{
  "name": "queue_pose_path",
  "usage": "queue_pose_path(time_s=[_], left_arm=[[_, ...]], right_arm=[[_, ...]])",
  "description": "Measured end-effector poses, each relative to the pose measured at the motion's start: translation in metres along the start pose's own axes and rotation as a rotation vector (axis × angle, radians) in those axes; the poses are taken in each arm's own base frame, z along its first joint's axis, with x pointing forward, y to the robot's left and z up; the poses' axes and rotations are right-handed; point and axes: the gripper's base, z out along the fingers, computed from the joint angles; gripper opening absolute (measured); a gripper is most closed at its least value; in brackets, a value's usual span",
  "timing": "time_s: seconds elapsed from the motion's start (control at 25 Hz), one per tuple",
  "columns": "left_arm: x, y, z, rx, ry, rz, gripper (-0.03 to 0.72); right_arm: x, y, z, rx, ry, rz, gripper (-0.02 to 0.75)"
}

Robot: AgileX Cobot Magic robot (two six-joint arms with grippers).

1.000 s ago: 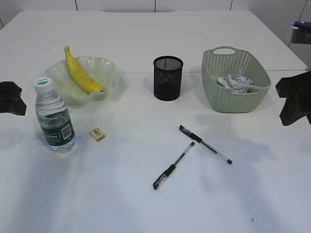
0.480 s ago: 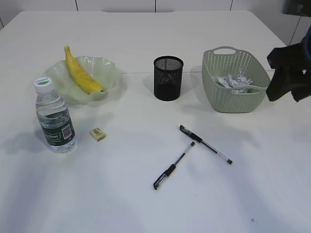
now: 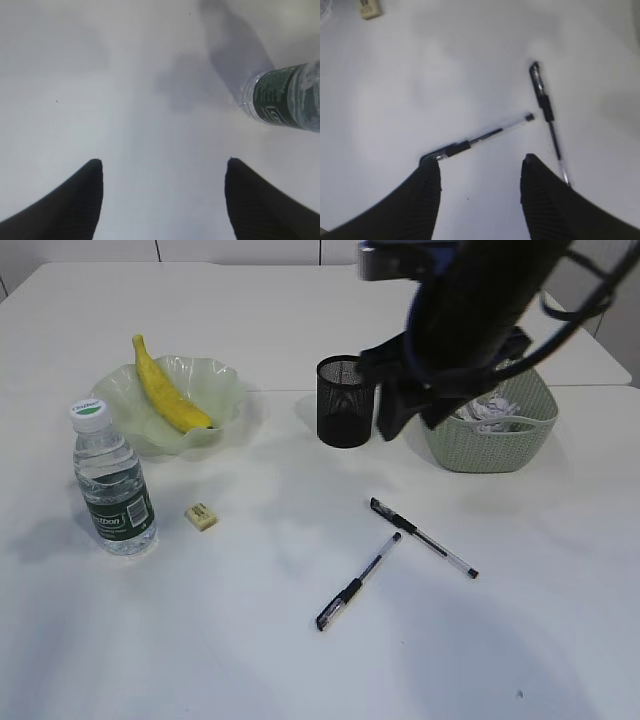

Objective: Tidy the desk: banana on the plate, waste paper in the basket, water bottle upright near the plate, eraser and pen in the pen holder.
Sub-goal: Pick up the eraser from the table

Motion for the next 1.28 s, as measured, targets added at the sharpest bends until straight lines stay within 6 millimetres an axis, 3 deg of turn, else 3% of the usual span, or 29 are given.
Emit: queue_pose_path(time_s=[0.28, 0.56, 0.84, 1.28], left_arm=[[0.006, -0.002, -0.013, 0.010, 0.008, 0.019, 0.537], [0.007, -0.003, -0.016, 0.027, 0.006, 0.014, 0.537], [0.007, -0.004, -0.016, 0.032, 0.006, 0.013, 0.536], [0.007, -0.004, -0.016, 0.033, 0.005, 0.012, 0.536]], right_arm=[[-0.049, 0.058, 0.065, -0.034, 0.030, -0.084, 0.387], [-0.072, 0.095, 0.113, -0.015, 0.003, -0.141, 0.387], [-0.076, 0.102, 0.145, -0.002, 0.018, -0.149, 0.387], [-0.079, 0.109, 0.166, -0.076, 0.022, -0.030, 0.387]])
